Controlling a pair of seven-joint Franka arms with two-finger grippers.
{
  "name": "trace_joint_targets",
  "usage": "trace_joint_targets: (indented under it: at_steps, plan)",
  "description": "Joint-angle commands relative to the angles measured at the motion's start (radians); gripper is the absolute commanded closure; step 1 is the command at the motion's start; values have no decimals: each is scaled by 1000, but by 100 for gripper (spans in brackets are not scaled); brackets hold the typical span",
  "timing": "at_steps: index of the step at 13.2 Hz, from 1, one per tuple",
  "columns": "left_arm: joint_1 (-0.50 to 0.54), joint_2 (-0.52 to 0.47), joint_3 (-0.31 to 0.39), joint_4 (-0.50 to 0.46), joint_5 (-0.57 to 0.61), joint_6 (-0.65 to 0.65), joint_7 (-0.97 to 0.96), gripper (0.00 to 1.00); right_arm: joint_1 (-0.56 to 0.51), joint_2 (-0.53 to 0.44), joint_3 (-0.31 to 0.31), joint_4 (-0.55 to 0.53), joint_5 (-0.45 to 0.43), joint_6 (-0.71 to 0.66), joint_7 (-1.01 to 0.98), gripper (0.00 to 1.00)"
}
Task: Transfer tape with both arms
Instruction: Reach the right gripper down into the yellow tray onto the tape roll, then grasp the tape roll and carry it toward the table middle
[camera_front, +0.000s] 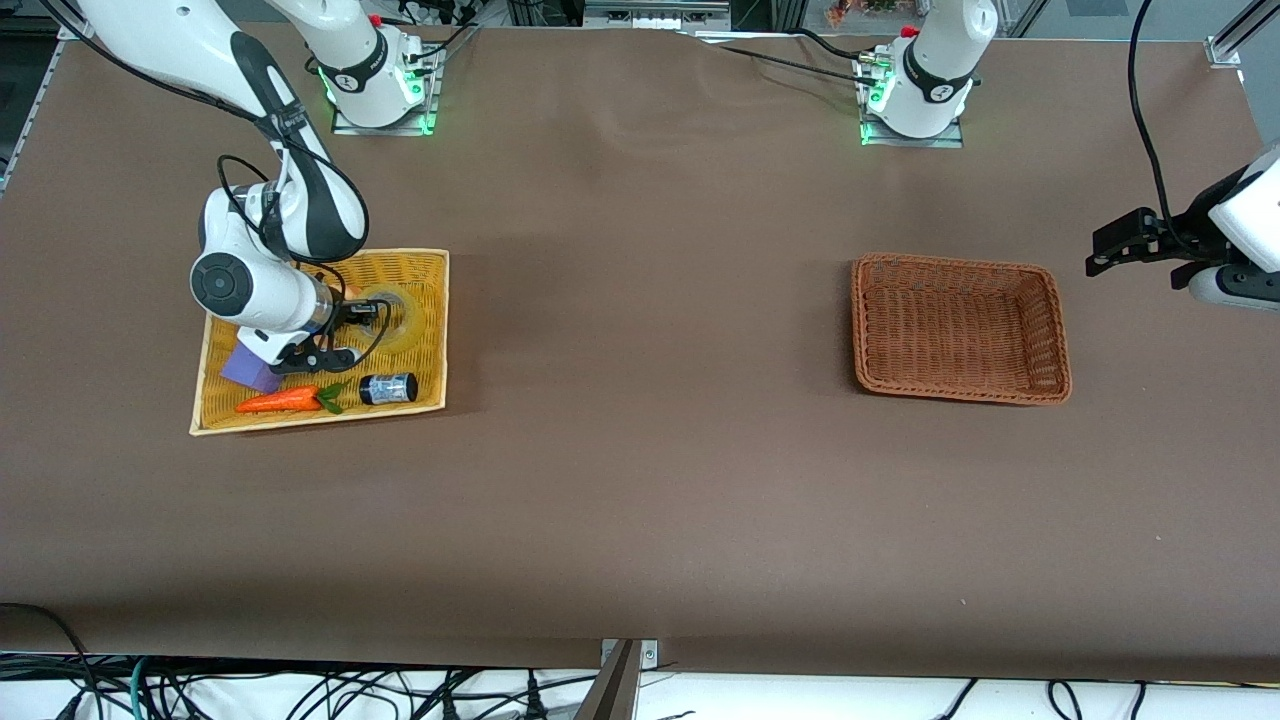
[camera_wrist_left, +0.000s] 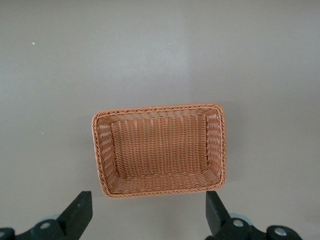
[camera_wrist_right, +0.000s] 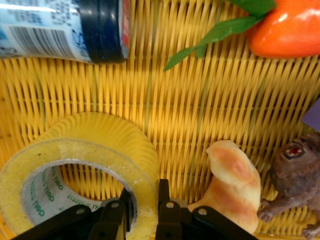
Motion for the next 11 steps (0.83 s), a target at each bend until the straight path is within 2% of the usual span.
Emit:
trace_joint_targets:
  at_steps: [1,4,7,11]
  plan:
    - [4,7,-5,19,21,-2,-2,0,1,-60,37,-3,-1,-10,85,100]
    - [4,7,-5,19,21,-2,-2,0,16,-46,126,88,-4,-67,311,100]
    - [4,7,-5,19,21,-2,-2,0,119,16,131,269,-1,-180,530,100]
    - [4,7,-3,19,20,-3,-2,0,248,93,137,481,31,-318,694,100]
